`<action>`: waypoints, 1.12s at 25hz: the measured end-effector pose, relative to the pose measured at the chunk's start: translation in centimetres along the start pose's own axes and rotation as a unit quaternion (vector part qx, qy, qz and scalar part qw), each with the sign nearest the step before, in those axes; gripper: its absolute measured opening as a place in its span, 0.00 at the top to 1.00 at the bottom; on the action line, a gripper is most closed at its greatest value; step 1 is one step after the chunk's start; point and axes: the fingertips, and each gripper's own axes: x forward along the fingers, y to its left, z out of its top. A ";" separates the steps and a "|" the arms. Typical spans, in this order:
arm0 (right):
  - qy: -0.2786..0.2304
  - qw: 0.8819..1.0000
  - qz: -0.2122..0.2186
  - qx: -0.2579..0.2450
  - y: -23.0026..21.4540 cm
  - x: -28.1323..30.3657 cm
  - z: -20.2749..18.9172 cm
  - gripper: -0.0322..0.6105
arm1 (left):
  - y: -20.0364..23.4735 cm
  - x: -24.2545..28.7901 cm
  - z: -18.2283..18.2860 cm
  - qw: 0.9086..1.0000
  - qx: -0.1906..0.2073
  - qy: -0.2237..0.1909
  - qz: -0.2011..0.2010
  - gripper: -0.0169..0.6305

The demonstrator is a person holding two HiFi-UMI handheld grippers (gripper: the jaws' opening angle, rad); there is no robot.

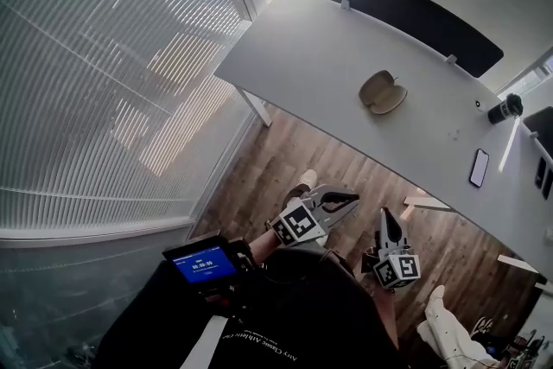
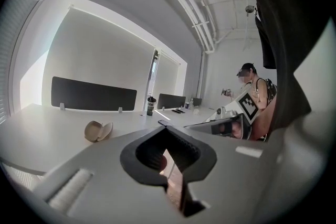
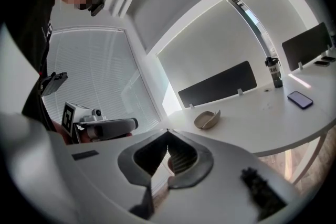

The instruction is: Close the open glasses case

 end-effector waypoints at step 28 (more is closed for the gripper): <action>0.014 0.999 -0.037 0.003 -0.4 4.8 3.3 0.94 | 5.0 0.7 3.2 0.997 -0.074 -0.027 -0.009 0.96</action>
